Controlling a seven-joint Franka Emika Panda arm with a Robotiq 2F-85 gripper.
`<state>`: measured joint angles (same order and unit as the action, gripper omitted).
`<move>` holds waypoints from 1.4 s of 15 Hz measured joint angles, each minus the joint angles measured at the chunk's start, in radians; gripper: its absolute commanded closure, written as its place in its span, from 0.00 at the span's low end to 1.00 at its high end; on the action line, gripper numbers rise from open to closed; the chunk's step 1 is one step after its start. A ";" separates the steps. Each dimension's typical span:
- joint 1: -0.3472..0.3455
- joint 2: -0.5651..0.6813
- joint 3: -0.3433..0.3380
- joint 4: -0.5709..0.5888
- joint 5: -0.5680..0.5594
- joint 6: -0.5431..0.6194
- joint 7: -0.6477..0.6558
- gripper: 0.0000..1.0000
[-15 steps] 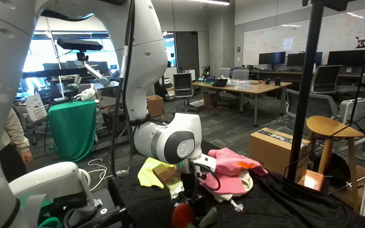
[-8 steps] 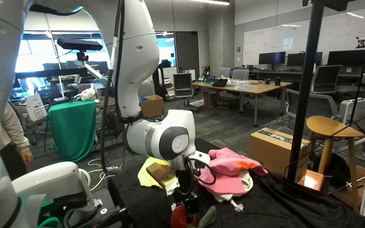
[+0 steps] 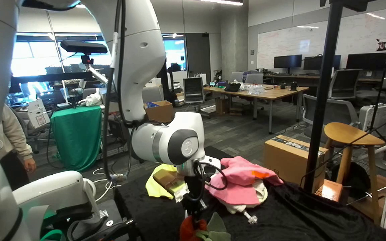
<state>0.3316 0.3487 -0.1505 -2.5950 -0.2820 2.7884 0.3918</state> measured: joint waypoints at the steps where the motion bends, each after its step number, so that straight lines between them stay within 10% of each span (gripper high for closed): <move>1: 0.002 -0.006 -0.002 0.000 -0.011 0.000 0.011 0.92; 21: 0.145 -0.047 -0.014 0.181 -0.224 -0.040 0.433 0.91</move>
<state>0.4766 0.3014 -0.1646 -2.4142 -0.5061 2.7484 0.8249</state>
